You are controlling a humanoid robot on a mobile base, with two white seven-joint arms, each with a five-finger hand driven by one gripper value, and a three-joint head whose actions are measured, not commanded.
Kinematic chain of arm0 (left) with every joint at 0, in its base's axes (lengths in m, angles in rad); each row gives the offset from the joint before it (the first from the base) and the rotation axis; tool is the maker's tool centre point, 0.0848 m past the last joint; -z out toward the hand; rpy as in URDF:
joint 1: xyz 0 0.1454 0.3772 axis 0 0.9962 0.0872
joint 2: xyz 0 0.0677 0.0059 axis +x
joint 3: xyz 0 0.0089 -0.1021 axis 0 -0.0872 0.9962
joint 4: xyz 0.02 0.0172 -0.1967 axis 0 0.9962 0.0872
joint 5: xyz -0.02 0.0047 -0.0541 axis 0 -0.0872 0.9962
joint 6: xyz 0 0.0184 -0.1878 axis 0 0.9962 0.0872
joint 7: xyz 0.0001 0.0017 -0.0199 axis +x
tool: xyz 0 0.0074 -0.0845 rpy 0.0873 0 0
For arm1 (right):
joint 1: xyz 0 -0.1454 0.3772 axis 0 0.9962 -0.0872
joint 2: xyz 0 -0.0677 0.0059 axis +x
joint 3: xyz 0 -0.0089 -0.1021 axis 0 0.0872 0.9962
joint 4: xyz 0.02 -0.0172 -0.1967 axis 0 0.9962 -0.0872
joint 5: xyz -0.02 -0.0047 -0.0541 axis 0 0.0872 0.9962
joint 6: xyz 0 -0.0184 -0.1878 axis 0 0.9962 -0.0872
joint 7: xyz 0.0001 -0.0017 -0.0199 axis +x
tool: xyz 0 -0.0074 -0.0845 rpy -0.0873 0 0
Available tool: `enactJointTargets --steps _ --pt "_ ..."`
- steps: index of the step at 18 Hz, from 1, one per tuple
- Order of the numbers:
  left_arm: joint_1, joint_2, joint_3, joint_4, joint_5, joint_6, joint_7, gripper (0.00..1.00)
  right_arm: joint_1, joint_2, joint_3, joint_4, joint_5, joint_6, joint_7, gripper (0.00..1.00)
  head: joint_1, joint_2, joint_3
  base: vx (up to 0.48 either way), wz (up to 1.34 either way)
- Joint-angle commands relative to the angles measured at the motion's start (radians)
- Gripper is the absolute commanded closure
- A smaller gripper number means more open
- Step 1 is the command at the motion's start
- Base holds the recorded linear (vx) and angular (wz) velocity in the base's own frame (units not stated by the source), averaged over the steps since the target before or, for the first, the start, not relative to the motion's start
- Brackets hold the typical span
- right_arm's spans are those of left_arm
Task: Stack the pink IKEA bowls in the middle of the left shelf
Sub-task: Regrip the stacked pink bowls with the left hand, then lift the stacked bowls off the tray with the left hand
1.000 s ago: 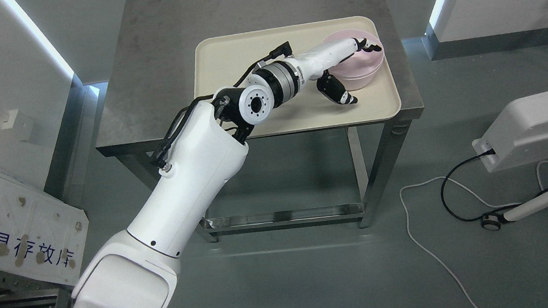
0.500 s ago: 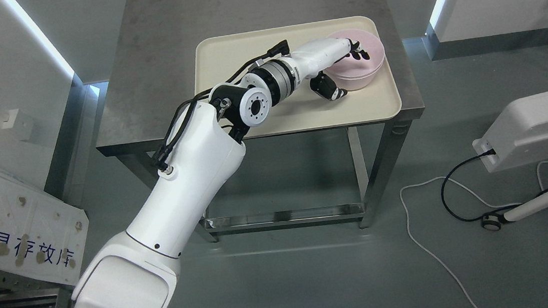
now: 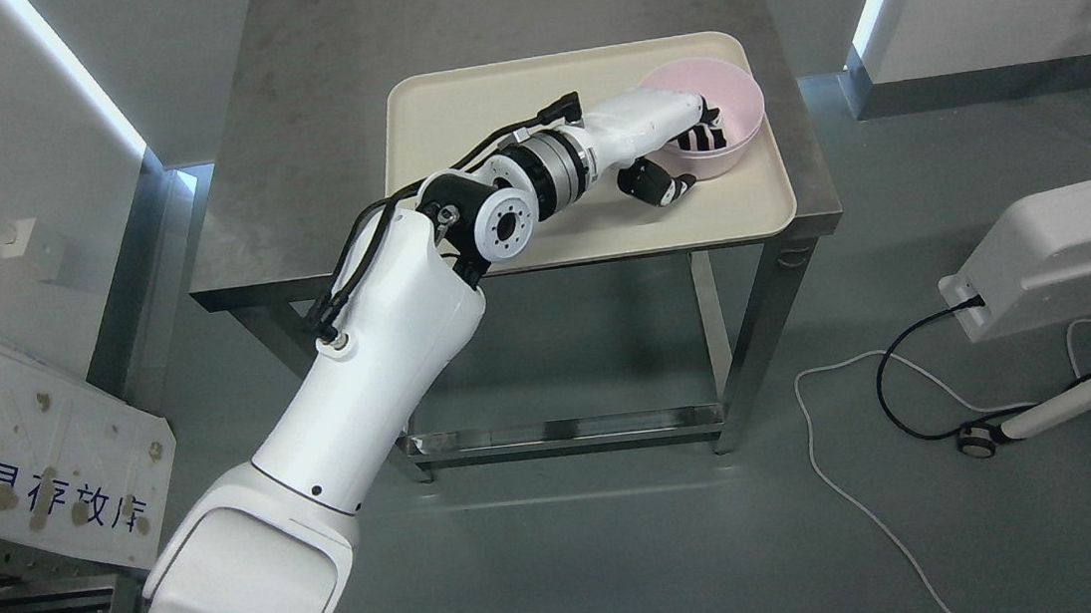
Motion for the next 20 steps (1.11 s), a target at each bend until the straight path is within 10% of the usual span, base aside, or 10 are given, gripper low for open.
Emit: enactJointTargets --steps 1,11,20 --pt "-0.003 0.018 0.076 0.086 -0.010 -0.041 0.012 0.87 0.000 -0.017 0.000 0.000 0.000 -0.001 0.000 0.00 0.0000 0.000 0.000 0.000 0.00" --pt "0.034 0.018 0.461 0.041 0.008 -0.317 0.011 1.00 0.000 -0.017 0.000 0.000 0.000 -0.001 0.000 0.00 0.0000 0.000 0.000 0.000 0.00" --pt "0.303 0.018 0.619 -0.445 0.243 -0.376 -0.147 0.98 0.000 -0.017 0.000 0.000 0.000 -0.001 0.000 0.00 0.0000 0.000 0.000 0.000 0.00"
